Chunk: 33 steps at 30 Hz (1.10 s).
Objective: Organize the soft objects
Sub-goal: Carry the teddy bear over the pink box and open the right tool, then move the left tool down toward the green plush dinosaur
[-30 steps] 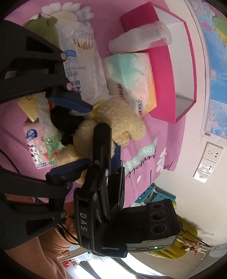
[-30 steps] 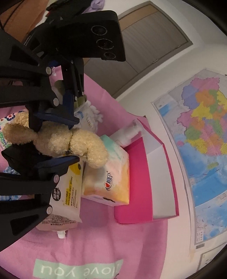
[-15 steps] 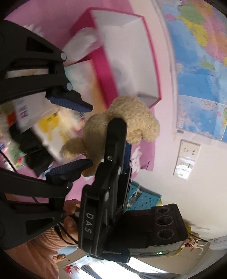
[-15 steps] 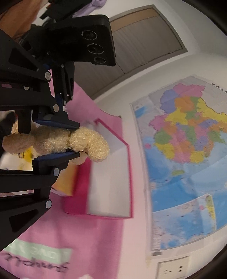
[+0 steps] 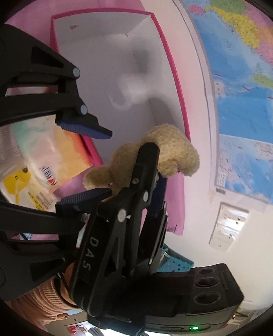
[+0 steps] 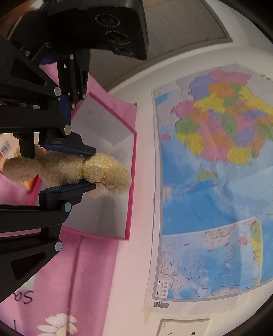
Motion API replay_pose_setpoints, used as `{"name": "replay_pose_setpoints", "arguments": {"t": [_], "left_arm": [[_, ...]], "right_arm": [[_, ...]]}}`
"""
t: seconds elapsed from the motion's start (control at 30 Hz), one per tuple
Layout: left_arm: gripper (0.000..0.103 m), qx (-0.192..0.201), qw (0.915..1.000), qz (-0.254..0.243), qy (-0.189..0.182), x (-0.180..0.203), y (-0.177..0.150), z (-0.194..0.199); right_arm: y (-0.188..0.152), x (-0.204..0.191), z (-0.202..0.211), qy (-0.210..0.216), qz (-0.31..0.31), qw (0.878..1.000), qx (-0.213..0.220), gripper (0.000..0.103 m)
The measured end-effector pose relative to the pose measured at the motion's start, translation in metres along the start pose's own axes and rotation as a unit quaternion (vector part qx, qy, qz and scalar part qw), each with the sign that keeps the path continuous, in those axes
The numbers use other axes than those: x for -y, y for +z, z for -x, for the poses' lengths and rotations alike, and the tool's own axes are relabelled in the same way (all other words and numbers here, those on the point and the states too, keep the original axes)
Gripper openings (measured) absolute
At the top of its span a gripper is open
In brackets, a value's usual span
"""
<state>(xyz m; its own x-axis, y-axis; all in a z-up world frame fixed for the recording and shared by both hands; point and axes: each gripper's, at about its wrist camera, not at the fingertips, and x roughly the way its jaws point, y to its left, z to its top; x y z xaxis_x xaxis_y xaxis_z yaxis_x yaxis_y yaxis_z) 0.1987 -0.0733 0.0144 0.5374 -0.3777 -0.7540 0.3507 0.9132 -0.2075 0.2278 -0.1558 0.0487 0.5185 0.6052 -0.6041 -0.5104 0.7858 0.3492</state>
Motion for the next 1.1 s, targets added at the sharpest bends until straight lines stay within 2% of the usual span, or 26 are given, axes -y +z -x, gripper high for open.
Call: {"name": "replay_pose_setpoints", "arguments": {"t": [0.13, 0.27, 0.33, 0.43, 0.53, 0.6, 0.67, 0.87, 1.1], "left_arm": [[0.050, -0.015, 0.9997, 0.008, 0.016, -0.008, 0.002, -0.010], [0.052, -0.013, 0.9995, 0.011, 0.027, -0.015, 0.001, -0.005], [0.052, -0.006, 0.9994, 0.008, 0.033, -0.017, -0.001, 0.000], [0.052, 0.015, 0.9986, -0.004, 0.051, -0.018, -0.011, 0.017], [0.052, 0.040, 0.9978, -0.012, 0.051, -0.020, -0.026, 0.042], [0.060, 0.056, 0.9971, -0.013, 0.051, -0.023, -0.034, 0.058], [0.061, 0.068, 0.9963, -0.006, 0.053, -0.027, -0.043, 0.071], [0.061, 0.078, 0.9954, 0.027, 0.048, -0.045, -0.070, 0.092], [0.061, 0.070, 0.9949, 0.059, 0.044, -0.059, -0.102, 0.098]], "right_arm": [[0.002, 0.009, -0.020, -0.026, -0.002, 0.999, -0.021, 0.029], [0.000, 0.017, -0.036, -0.071, 0.003, 0.997, -0.033, 0.031], [-0.001, 0.021, -0.037, -0.080, -0.004, 0.996, -0.036, 0.032], [-0.005, 0.024, -0.031, -0.080, -0.014, 0.996, -0.033, 0.033], [-0.009, 0.020, -0.010, -0.075, -0.014, 0.997, -0.014, 0.038], [-0.011, 0.015, 0.000, -0.066, -0.014, 0.998, -0.007, 0.043], [-0.015, 0.007, 0.013, -0.058, -0.005, 0.998, 0.002, 0.049], [-0.030, -0.003, 0.040, -0.037, 0.000, 0.999, 0.006, 0.051], [-0.043, 0.001, 0.037, -0.038, -0.018, 0.999, -0.013, 0.051]]}}
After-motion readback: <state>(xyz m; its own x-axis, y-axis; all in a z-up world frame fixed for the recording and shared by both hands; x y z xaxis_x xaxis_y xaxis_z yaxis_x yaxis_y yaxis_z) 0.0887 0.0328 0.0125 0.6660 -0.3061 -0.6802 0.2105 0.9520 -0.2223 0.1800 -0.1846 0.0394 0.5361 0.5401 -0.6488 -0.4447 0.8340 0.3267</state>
